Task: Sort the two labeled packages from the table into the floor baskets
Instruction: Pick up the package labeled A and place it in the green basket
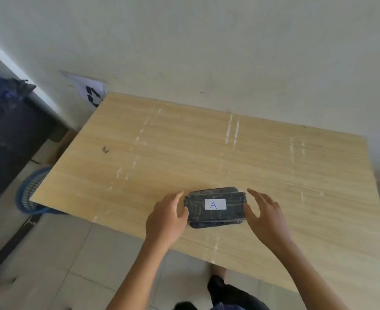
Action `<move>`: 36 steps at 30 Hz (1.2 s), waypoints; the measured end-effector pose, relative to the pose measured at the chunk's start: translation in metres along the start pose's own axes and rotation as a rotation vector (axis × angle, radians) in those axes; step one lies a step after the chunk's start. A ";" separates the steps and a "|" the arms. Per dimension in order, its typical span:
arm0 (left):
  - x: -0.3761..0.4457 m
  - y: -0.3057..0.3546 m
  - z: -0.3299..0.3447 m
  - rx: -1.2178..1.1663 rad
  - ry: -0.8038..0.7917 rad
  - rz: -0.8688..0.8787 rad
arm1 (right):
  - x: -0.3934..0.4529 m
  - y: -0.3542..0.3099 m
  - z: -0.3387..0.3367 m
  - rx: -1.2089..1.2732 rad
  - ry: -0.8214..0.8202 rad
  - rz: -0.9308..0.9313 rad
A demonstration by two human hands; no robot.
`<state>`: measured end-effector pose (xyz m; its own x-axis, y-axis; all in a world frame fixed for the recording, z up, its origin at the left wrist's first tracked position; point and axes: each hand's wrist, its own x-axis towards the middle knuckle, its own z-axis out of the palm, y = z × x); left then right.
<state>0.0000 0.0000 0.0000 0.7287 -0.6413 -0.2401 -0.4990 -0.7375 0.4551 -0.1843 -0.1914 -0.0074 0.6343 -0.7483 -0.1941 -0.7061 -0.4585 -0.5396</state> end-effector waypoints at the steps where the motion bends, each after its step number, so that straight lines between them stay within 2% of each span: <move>1: 0.002 0.004 0.005 -0.056 0.009 -0.026 | 0.006 0.005 0.002 0.080 -0.007 0.034; 4: 0.002 0.005 0.023 -0.168 -0.006 -0.077 | 0.016 0.017 0.011 0.289 -0.096 0.187; 6: 0.003 0.003 0.031 -0.235 -0.039 -0.141 | 0.019 0.023 0.019 0.332 -0.124 0.239; 14: 0.019 -0.004 0.039 -0.223 -0.149 -0.252 | 0.021 0.024 0.033 0.247 -0.147 0.206; 21: 0.021 0.000 0.037 -0.218 -0.175 -0.257 | 0.022 0.020 0.034 0.227 -0.165 0.228; 25: 0.022 0.001 0.025 -0.216 -0.156 -0.223 | 0.018 0.010 0.025 0.271 -0.100 0.215; 29: 0.025 0.007 0.008 -0.183 -0.188 -0.120 | 0.002 0.000 0.009 0.330 0.020 0.230; 32: 0.030 0.020 0.000 -0.225 -0.214 -0.042 | -0.021 -0.001 -0.006 0.450 0.146 0.317; 36: 0.032 0.046 0.002 -0.362 -0.360 0.063 | -0.066 0.008 -0.025 0.646 0.330 0.459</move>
<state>-0.0003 -0.0550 0.0118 0.4629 -0.7612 -0.4543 -0.2960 -0.6158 0.7302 -0.2396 -0.1582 0.0215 0.1352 -0.9401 -0.3130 -0.4890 0.2114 -0.8463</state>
